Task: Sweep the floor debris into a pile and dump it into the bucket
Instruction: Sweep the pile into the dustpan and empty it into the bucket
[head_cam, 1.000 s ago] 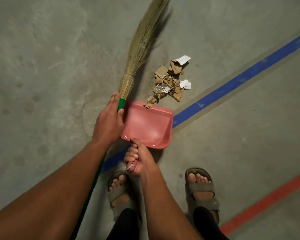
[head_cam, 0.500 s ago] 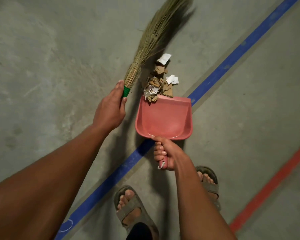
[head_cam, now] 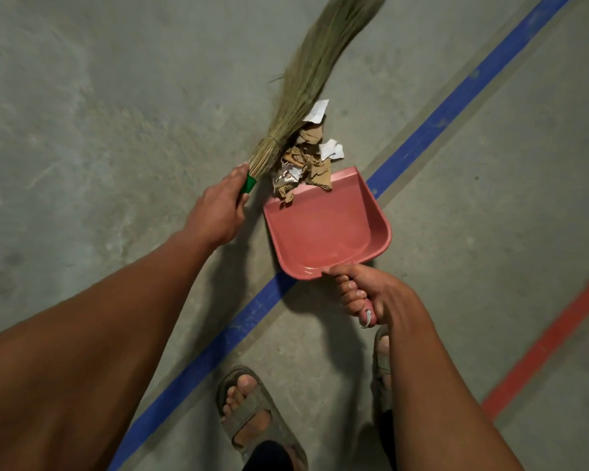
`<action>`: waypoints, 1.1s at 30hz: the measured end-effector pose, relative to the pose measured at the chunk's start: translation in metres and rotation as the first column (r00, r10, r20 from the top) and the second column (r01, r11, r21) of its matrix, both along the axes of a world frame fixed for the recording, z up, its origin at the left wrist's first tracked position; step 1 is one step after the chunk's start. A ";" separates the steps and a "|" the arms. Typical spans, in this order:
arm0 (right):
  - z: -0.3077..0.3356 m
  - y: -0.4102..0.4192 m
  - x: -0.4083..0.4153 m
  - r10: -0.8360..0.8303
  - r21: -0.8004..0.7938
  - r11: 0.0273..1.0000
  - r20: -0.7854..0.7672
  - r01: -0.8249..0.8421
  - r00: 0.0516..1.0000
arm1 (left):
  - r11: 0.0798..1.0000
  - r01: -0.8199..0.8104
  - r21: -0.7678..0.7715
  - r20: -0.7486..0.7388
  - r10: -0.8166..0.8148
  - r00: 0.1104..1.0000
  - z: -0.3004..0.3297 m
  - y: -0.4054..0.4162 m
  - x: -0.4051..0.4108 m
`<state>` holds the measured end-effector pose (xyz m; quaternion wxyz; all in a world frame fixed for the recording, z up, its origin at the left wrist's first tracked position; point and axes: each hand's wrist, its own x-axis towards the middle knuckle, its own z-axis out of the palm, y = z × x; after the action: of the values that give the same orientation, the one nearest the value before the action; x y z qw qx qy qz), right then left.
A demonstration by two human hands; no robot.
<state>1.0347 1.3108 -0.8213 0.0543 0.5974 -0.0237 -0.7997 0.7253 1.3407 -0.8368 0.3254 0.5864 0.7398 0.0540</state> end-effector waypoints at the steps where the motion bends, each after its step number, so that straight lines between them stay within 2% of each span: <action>1: 0.000 0.005 0.002 -0.012 0.006 1.000 0.002 0.012 1.000 | 1.000 0.013 0.002 0.010 -0.013 1.000 -0.001 -0.002 -0.002; 10: -0.003 0.030 0.025 0.178 0.102 0.977 0.071 -0.185 0.981 | 0.974 0.221 -0.045 0.121 -0.214 0.969 0.008 -0.045 0.000; 17: 0.003 -0.001 0.069 0.217 0.111 0.968 0.083 -0.225 0.973 | 0.893 0.448 -0.033 0.014 -0.448 0.894 0.023 -0.123 0.016; 23: 0.006 -0.022 0.090 0.244 0.101 0.963 0.082 -0.251 0.966 | 0.965 0.258 0.037 -0.079 -0.254 0.964 0.020 -0.138 0.032; 27: 0.004 -0.031 0.089 0.241 0.099 0.963 0.087 -0.249 0.967 | 0.994 0.050 0.100 -0.081 -0.042 0.996 0.023 -0.134 0.034; 30: 0.006 -0.034 0.092 0.272 0.086 0.957 0.071 -0.277 0.960 | 0.983 -0.140 0.118 -0.099 0.152 0.983 0.021 -0.131 0.027; 33: 0.007 -0.032 0.101 0.290 0.058 0.954 0.060 -0.294 0.955 | 0.972 -0.227 0.059 -0.111 0.232 0.966 0.009 -0.130 0.013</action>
<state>1.1355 1.2788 -0.8147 0.1513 0.6160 0.0901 -0.7678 0.7387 1.2110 -0.8278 0.2597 0.5063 0.8190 0.0739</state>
